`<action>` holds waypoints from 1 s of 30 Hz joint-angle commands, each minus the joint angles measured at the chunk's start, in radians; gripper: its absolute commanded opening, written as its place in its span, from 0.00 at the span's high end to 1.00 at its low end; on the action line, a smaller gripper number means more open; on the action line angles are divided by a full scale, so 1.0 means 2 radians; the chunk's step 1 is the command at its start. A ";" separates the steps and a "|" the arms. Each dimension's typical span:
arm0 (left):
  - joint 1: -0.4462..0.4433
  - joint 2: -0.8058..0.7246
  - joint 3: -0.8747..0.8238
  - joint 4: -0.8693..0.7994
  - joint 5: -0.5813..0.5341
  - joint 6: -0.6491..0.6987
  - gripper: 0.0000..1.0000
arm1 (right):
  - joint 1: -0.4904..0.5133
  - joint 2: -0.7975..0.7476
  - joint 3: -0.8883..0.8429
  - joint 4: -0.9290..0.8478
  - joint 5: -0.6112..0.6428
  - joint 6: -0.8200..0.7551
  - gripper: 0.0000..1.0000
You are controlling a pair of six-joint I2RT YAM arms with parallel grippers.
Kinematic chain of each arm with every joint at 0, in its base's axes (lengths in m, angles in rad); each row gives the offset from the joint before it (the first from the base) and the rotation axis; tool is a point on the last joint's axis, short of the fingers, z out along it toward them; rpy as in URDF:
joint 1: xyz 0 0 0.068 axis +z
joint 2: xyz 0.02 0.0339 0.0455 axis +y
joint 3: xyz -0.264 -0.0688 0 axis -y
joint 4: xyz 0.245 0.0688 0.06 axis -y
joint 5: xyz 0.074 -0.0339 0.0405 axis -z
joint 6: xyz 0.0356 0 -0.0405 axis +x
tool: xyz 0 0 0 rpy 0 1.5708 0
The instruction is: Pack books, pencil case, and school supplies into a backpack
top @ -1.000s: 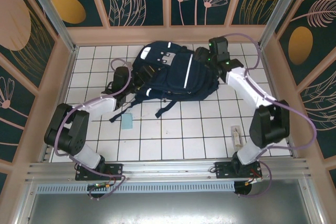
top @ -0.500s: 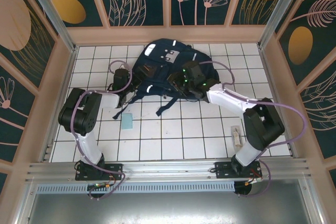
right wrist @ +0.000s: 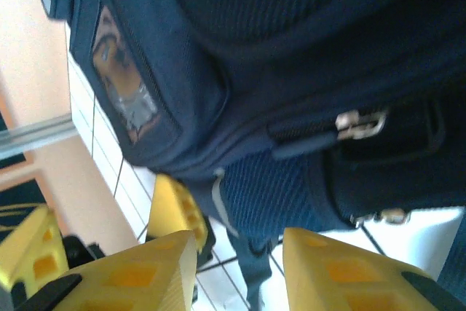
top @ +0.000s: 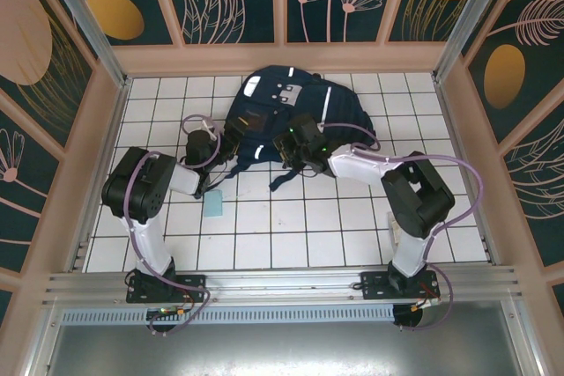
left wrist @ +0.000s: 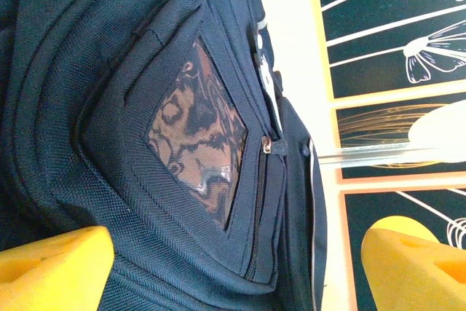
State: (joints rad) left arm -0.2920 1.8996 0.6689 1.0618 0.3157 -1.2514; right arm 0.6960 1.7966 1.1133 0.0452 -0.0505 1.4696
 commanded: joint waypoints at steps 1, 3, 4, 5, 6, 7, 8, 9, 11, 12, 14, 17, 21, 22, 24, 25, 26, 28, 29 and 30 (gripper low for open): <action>-0.005 -0.006 -0.018 -0.048 0.022 -0.006 0.11 | -0.015 0.015 0.009 -0.013 0.044 0.001 0.63; -0.005 -0.008 -0.021 -0.048 0.020 -0.006 0.11 | -0.022 0.024 0.008 -0.013 0.036 0.001 0.63; -0.004 -0.008 -0.021 -0.047 0.020 -0.008 0.11 | -0.025 0.028 0.007 -0.011 0.035 0.001 0.63; -0.005 -0.009 -0.021 -0.045 0.021 -0.009 0.11 | -0.025 0.033 0.006 -0.011 0.035 0.001 0.63; -0.005 -0.009 -0.021 -0.044 0.021 -0.009 0.11 | -0.025 0.037 0.005 -0.010 0.035 0.003 0.63; -0.004 -0.008 -0.021 -0.044 0.022 -0.011 0.11 | -0.026 0.040 0.003 -0.006 0.035 0.006 0.63; -0.004 -0.009 -0.020 -0.044 0.021 -0.011 0.11 | -0.026 0.043 0.002 -0.002 0.026 0.008 0.62; -0.004 -0.010 -0.021 -0.044 0.022 -0.011 0.11 | -0.026 0.047 0.002 0.000 0.023 0.008 0.62; -0.005 -0.014 -0.021 -0.046 0.022 -0.010 0.12 | -0.026 0.055 0.004 -0.001 0.020 0.011 0.60; -0.004 -0.016 -0.022 -0.047 0.021 -0.011 0.11 | -0.026 0.059 0.006 -0.001 0.018 0.012 0.58; -0.004 -0.020 -0.022 -0.051 0.019 -0.009 0.11 | -0.022 0.062 0.010 0.004 0.000 0.016 0.55; -0.005 -0.022 -0.022 -0.057 0.014 -0.005 0.11 | -0.009 0.058 0.025 -0.025 -0.002 0.013 0.53; -0.005 -0.018 -0.021 -0.050 0.015 -0.010 0.11 | 0.001 0.048 0.014 -0.033 -0.005 0.037 0.52; -0.004 -0.017 -0.020 -0.048 0.016 -0.012 0.11 | 0.002 0.049 0.012 -0.036 -0.005 0.043 0.52; -0.005 -0.016 -0.020 -0.046 0.017 -0.014 0.11 | 0.004 0.052 0.014 -0.045 -0.001 0.044 0.52; -0.005 -0.018 -0.020 -0.047 0.018 -0.013 0.11 | 0.003 0.055 0.014 -0.045 -0.003 0.047 0.52; -0.005 -0.019 -0.020 -0.047 0.018 -0.013 0.11 | 0.001 0.057 0.011 -0.039 -0.005 0.049 0.52; -0.005 -0.022 -0.020 -0.050 0.017 -0.012 0.11 | -0.001 0.063 0.013 -0.042 -0.001 0.050 0.52; -0.004 -0.024 -0.021 -0.050 0.017 -0.012 0.11 | -0.005 0.066 0.013 -0.043 0.001 0.048 0.52; -0.005 -0.025 -0.022 -0.050 0.018 -0.012 0.11 | -0.008 0.067 0.012 -0.044 0.005 0.048 0.52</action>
State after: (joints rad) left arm -0.2935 1.8652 0.6468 1.0206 0.3294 -1.2617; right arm 0.6857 1.8824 1.1492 0.0269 -0.0498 1.5364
